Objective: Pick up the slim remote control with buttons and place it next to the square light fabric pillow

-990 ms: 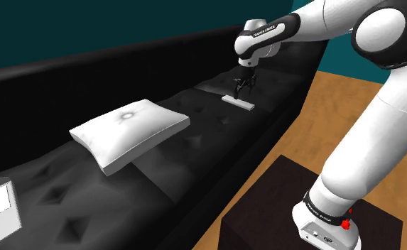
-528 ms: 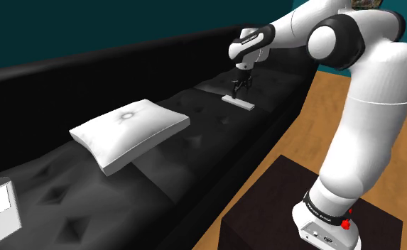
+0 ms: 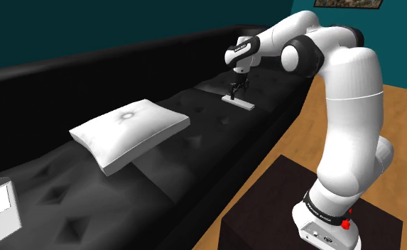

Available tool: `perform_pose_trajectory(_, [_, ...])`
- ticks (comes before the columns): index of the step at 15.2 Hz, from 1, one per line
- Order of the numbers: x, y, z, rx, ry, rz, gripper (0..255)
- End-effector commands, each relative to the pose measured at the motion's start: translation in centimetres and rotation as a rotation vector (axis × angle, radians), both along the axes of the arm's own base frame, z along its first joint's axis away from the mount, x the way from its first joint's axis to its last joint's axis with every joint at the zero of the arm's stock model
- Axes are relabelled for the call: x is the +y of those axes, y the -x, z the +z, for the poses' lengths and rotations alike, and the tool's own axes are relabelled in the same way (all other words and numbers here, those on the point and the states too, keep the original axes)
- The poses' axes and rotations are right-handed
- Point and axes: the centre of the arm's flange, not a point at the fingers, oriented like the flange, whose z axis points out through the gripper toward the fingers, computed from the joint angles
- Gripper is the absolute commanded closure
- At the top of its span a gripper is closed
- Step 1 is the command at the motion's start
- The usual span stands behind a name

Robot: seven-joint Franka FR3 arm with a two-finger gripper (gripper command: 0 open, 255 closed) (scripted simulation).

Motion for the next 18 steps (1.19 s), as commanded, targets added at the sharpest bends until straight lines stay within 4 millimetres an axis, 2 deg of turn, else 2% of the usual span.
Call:
perform_pose_trajectory(1, [-0.2,-0.1,-1.0,0.0,0.0,0.0,0])
perform_pose_trajectory(6, [-0.1,-0.1,-3.4,0.0,0.0,0.0,0])
perform_pose_trajectory(13, [-0.1,-0.1,-3.4,0.0,0.0,0.0,0])
perform_pose_trajectory(14, [-0.1,-0.1,-3.4,0.0,0.0,0.0,255])
perform_pose_trajectory(18, [-0.1,-0.1,-3.4,0.0,0.0,0.0,255])
